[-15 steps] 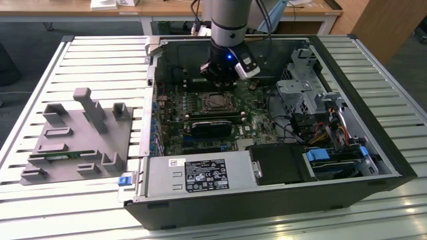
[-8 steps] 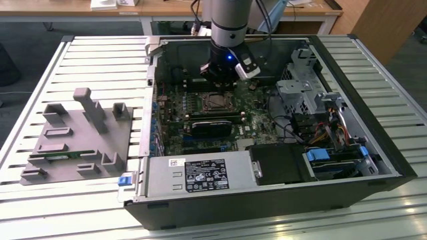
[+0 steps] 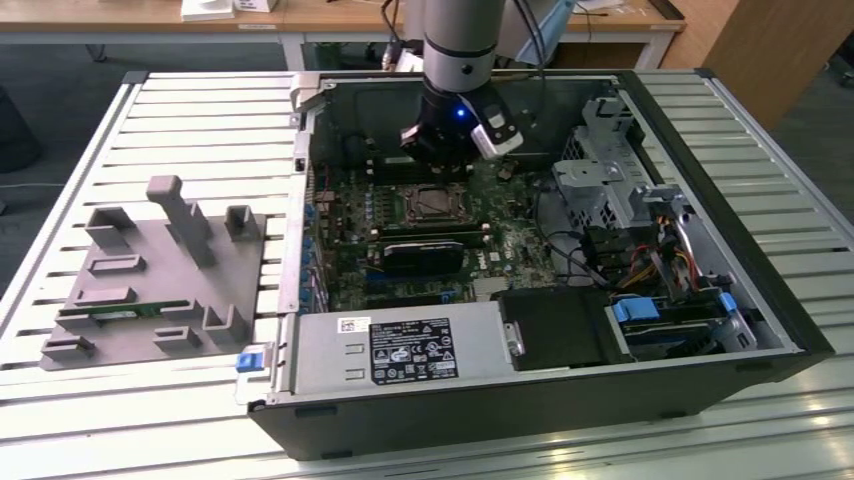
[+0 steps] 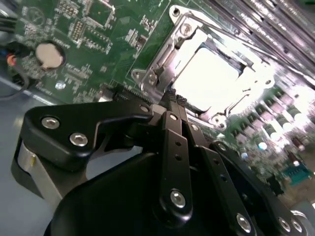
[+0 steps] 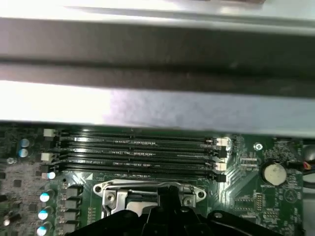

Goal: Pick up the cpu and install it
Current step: 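Install the second cpu locking lever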

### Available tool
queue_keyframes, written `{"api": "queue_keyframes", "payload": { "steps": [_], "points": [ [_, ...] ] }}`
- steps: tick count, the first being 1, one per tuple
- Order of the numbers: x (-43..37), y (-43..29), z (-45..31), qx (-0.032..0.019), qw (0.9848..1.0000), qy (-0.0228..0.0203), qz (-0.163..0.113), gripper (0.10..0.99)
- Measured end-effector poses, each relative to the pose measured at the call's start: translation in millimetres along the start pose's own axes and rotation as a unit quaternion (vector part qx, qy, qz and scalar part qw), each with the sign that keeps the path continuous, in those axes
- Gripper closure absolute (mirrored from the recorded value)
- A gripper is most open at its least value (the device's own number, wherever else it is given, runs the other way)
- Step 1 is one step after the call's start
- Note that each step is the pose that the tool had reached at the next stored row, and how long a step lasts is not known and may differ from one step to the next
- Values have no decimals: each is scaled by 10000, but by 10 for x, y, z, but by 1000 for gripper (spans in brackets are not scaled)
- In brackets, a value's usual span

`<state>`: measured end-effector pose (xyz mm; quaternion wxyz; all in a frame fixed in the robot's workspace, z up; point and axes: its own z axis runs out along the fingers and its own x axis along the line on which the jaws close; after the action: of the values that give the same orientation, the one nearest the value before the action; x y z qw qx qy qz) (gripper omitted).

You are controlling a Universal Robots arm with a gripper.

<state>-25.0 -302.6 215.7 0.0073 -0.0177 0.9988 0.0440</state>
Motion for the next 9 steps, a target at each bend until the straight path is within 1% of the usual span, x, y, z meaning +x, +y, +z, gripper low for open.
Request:
{"api": "queue_keyframes", "payload": {
  "steps": [5, 6, 7, 8, 9],
  "points": [
    [-4, 19, -223, 0, 10000, 2, -1, 980],
    [-4, 20, -239, 7, 10000, 4, -1, 980],
    [-5, 11, -240, 9, 10000, 6, -1, 980],
    [-4, -5, -242, 10, 10000, 11, -1, 980],
    [-3, -37, -245, 10, 10000, 15, 0, 980]
  ]
}}
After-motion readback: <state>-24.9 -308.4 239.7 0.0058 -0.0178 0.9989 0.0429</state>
